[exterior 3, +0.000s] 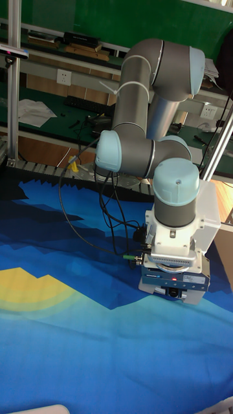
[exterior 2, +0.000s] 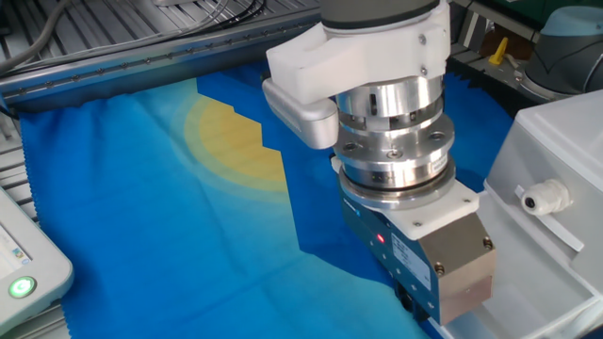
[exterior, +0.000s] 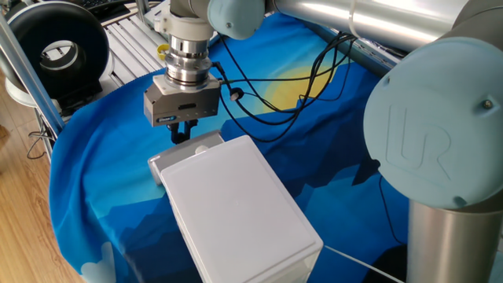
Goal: Grasp the handle and open the drawer
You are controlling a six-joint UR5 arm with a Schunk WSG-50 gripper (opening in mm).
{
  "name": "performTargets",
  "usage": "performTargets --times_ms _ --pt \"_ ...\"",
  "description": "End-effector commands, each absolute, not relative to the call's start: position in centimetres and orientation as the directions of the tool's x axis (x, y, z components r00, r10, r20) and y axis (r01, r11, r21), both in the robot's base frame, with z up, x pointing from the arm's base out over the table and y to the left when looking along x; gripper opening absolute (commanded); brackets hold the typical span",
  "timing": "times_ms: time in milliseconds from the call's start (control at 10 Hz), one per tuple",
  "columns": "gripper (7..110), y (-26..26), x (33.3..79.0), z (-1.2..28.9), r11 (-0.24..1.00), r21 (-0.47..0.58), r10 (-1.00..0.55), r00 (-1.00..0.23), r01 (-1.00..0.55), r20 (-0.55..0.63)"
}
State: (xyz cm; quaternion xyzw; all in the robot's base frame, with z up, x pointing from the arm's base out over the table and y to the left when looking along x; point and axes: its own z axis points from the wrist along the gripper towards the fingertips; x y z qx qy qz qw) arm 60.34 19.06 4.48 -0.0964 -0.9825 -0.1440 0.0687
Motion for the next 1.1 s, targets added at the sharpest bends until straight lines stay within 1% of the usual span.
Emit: performTargets --times_ms 0,1000 --pt "88 19.37 60.66 4.79 0.935 0.281 0.179 -0.971 0.218 0.159" --pt "88 19.43 60.87 4.81 0.932 0.28 0.193 -0.969 0.23 0.155"
